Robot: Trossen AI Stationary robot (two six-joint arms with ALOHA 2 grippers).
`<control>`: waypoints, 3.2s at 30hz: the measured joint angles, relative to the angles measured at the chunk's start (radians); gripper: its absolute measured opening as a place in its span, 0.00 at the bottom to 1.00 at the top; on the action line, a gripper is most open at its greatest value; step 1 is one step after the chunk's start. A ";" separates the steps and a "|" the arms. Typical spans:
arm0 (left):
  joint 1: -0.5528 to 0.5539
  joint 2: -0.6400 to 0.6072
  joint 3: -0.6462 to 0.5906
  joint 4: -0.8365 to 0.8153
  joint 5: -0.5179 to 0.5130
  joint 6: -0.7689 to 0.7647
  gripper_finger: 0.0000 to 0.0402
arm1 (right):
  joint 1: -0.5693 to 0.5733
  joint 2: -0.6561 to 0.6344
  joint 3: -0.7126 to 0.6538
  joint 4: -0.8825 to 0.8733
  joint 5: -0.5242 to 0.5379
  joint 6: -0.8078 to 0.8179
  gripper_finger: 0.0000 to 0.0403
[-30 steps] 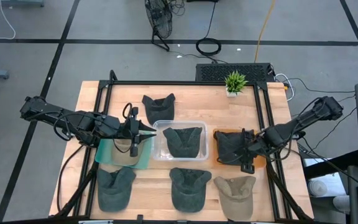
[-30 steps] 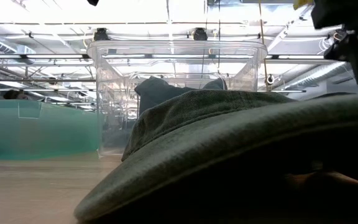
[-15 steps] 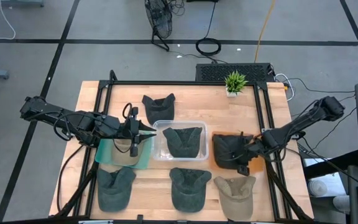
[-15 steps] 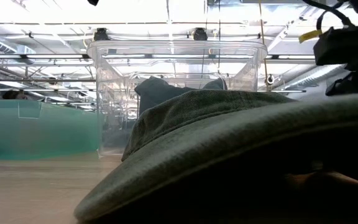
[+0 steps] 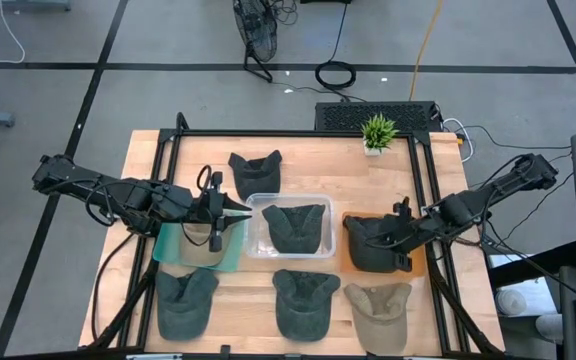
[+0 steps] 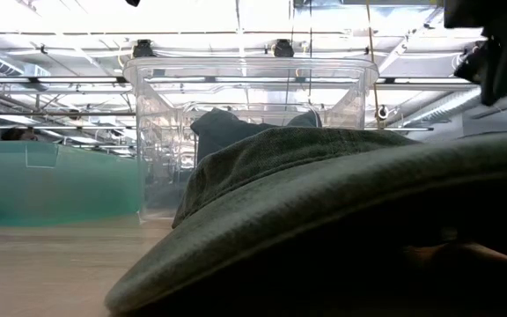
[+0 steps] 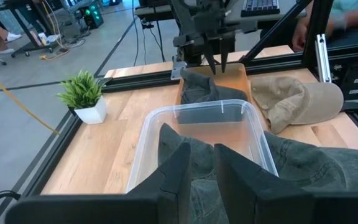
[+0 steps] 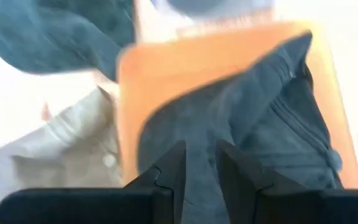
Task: Pick & Place hat
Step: Put the bottom black cap into the orange bin
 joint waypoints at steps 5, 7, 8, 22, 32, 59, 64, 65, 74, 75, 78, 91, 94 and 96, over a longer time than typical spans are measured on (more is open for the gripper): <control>0.000 0.000 0.000 0.000 0.000 0.000 0.20 | 0.001 0.019 0.000 0.036 0.079 -0.006 0.19; 0.000 0.000 0.000 0.000 0.000 0.000 0.20 | 0.001 0.038 -0.004 -0.002 0.104 0.008 0.19; 0.000 0.000 0.000 0.000 0.000 0.000 0.20 | 0.000 0.044 -0.009 -0.030 0.106 0.020 0.19; 0.000 0.000 0.000 -0.005 0.000 0.003 0.20 | -0.008 0.058 -0.179 -0.129 0.127 0.243 0.19; 0.000 0.000 0.000 -0.003 0.000 0.004 0.20 | -0.012 0.046 -0.213 -0.095 0.107 0.205 0.19; 0.000 0.000 0.000 -0.010 0.000 0.009 0.20 | -0.025 -0.055 -0.170 -0.309 0.208 0.280 0.14; 0.000 0.000 0.000 -0.010 0.000 0.008 0.20 | -0.025 -0.059 -0.138 -0.273 0.228 0.242 0.12; 0.000 0.000 0.000 -0.008 0.000 0.009 0.20 | -0.025 -0.059 -0.125 -0.249 0.251 0.220 0.11; 0.000 0.000 0.000 0.008 0.000 0.014 0.20 | -0.057 -0.009 -0.151 0.356 0.343 -0.207 0.09; 0.000 0.000 0.000 0.006 0.000 0.013 0.20 | -0.068 0.005 -0.157 0.372 0.343 -0.215 0.09; 0.000 0.000 0.000 -0.008 0.000 0.011 0.20 | -0.108 0.052 -0.175 0.375 0.343 -0.217 0.09; 0.000 0.000 0.000 -0.011 0.000 0.011 0.20 | -0.196 0.136 -0.280 0.443 0.228 -0.152 0.09; 0.000 0.000 0.000 -0.011 -0.001 0.011 0.20 | -0.196 0.134 -0.282 0.448 0.212 -0.165 0.09; 0.000 0.000 0.000 -0.012 -0.001 0.011 0.20 | -0.196 0.121 -0.282 0.447 0.212 -0.178 0.09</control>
